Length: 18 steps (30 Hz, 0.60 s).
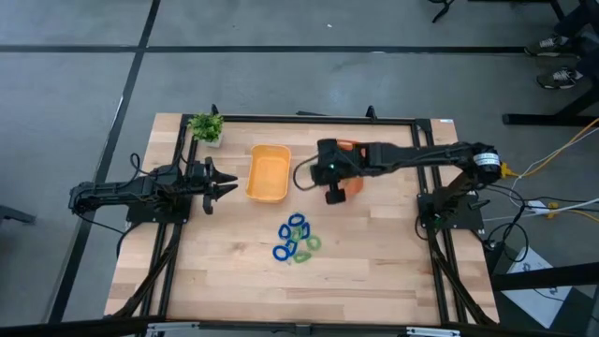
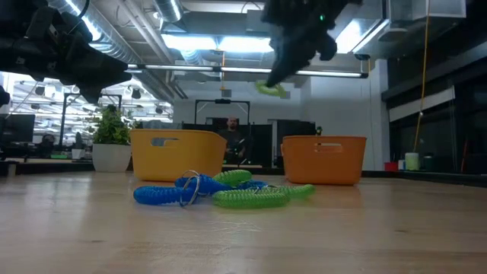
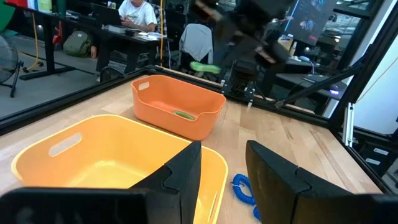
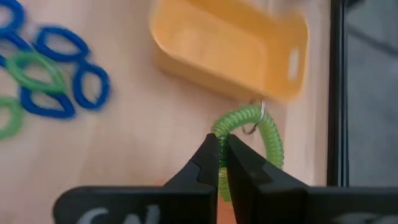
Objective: Sort spring keychains
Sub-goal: Put the green spring keychain into the orange bin
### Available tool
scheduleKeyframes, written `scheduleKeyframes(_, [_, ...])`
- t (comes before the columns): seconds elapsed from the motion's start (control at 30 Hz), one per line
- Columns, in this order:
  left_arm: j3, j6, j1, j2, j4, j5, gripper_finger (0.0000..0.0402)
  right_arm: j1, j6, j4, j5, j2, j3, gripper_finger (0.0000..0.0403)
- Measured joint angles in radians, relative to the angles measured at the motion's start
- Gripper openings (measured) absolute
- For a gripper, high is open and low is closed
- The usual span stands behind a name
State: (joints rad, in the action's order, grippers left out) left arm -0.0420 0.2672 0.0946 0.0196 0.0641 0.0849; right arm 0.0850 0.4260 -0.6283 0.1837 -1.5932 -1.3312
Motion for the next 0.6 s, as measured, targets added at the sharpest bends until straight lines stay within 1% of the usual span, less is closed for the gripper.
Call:
scheduleKeyframes(0.1, [0.0, 0.0, 0.0, 0.0, 0.0, 0.0, 0.0123, 0.048, -0.029, -0.028, 0.002, 0.0, 0.0, 0.0019])
scheduleKeyframes(0.27, [0.0, 0.0, 0.0, 0.0, 0.0, 0.0, 0.0123, 0.118, -0.034, -0.05, 0.007, 0.0, 0.0, 0.0019])
scheduleKeyframes(0.6, [0.0, 0.0, 0.0, 0.0, 0.0, 0.0, 0.0123, 0.215, -0.09, -0.12, 0.007, 0.0, 0.0, 0.0019])
